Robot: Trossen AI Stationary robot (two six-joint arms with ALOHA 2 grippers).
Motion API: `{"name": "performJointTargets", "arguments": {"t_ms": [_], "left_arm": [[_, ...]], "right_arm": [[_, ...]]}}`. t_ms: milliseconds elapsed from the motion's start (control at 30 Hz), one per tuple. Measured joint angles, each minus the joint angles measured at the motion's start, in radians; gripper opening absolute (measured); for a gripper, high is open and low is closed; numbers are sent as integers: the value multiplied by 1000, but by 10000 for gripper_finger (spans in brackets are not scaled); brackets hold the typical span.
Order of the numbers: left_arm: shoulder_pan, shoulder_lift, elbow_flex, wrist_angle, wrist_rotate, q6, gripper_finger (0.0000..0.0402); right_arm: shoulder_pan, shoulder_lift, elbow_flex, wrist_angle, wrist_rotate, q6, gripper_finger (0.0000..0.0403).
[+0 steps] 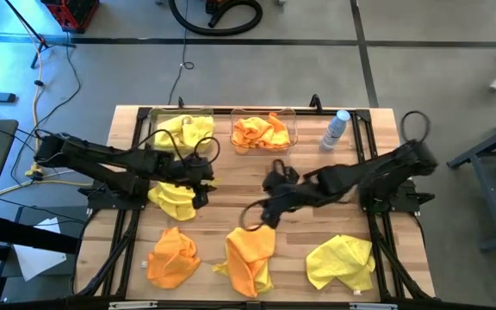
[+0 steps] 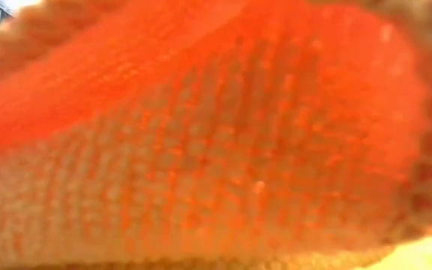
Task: Sort microfiber towel by color & place in baskets
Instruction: Put the orange microfiber towel into the right transparent bin
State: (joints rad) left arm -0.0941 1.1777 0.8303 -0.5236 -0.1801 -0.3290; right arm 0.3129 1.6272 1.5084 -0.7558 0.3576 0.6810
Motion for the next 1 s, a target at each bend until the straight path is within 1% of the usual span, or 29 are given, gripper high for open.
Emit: {"name": "performJointTargets", "arguments": {"t_ms": [100, 167, 267, 367, 500, 600, 667, 800, 900, 1000], "left_arm": [[-2, -63, -68, -1, 49, 0, 158], [-8, -120, -104, -1, 79, 12, 158], [-21, -209, -145, 12, 90, 34, 158], [-31, -284, -164, 9, 91, 44, 158], [-42, -363, -167, -4, 93, 34, 158], [-49, -407, -167, -7, 97, 17, 158], [-53, -428, -167, -10, 122, 17, 158], [-53, -451, -167, -10, 175, 17, 158], [-53, -455, -167, -10, 200, 7, 158], [-53, -455, -167, -11, 220, -17, 158]], "right_arm": [[6, 143, 180, -171, -15, 170, 206], [9, 234, 287, -268, -75, 258, 204], [22, 372, 417, -362, -151, 374, 200], [41, 485, 499, -386, -172, 469, 195], [66, 593, 537, -386, -187, 607, 186], [79, 643, 539, -380, -240, 691, 176], [84, 670, 539, -376, -258, 728, 170], [90, 714, 539, -375, -258, 763, 154], [89, 737, 539, -374, -260, 777, 120], [88, 742, 539, -382, -256, 776, 57]]}}
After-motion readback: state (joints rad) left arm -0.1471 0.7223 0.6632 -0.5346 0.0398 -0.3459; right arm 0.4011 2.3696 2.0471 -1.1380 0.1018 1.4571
